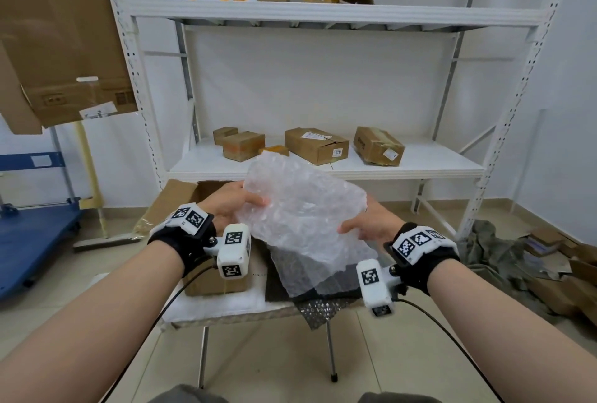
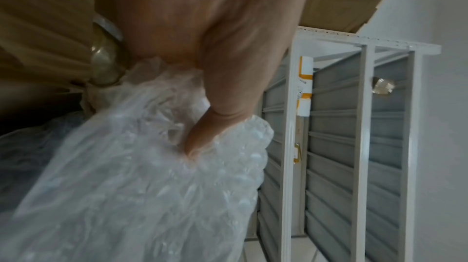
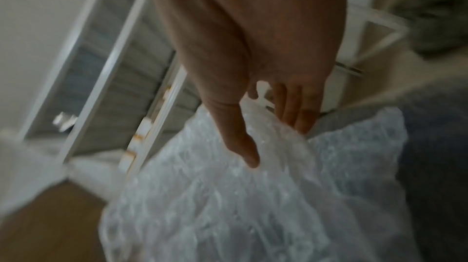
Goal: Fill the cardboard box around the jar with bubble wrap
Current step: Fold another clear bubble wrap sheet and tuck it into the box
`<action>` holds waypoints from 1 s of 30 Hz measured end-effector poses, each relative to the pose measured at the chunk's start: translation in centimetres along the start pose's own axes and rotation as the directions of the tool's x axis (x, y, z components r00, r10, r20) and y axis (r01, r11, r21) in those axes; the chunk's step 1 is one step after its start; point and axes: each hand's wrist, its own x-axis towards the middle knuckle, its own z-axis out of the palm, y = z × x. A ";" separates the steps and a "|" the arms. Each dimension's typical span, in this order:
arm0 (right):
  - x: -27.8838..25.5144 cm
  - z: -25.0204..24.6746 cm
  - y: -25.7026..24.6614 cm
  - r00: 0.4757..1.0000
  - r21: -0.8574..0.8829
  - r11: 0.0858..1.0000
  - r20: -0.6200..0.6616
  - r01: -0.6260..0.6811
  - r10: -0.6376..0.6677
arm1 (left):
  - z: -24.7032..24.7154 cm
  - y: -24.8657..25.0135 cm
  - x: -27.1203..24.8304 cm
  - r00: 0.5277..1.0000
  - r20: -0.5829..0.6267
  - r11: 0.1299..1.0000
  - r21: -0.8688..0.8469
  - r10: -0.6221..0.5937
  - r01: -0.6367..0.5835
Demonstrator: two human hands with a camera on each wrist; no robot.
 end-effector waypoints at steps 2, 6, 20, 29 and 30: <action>0.3 0.2 -0.3 0.992 -0.130 0.991 -0.116 0.041 -0.057 | -0.1 0.3 -0.3 0.996 -0.029 0.984 0.160 0.080 -0.074; -0.2 0.9 -2.0 0.982 -0.137 0.972 0.056 0.189 -0.183 | 0.8 1.5 -1.0 0.989 0.038 0.870 0.472 0.144 -0.145; 0.3 3.4 -0.4 0.991 0.350 0.929 0.019 0.120 -0.136 | 3.7 -1.1 -0.5 0.976 0.181 0.991 -0.082 0.118 -0.104; -0.4 3.2 -0.1 0.993 0.480 0.870 -0.027 0.114 -0.115 | 4.7 -2.8 1.2 0.985 -0.012 0.981 -0.091 0.173 -0.173; -0.4 3.2 0.1 0.993 0.482 0.869 -0.024 0.115 -0.118 | 4.7 -2.8 1.1 0.984 -0.008 0.982 -0.063 0.177 -0.178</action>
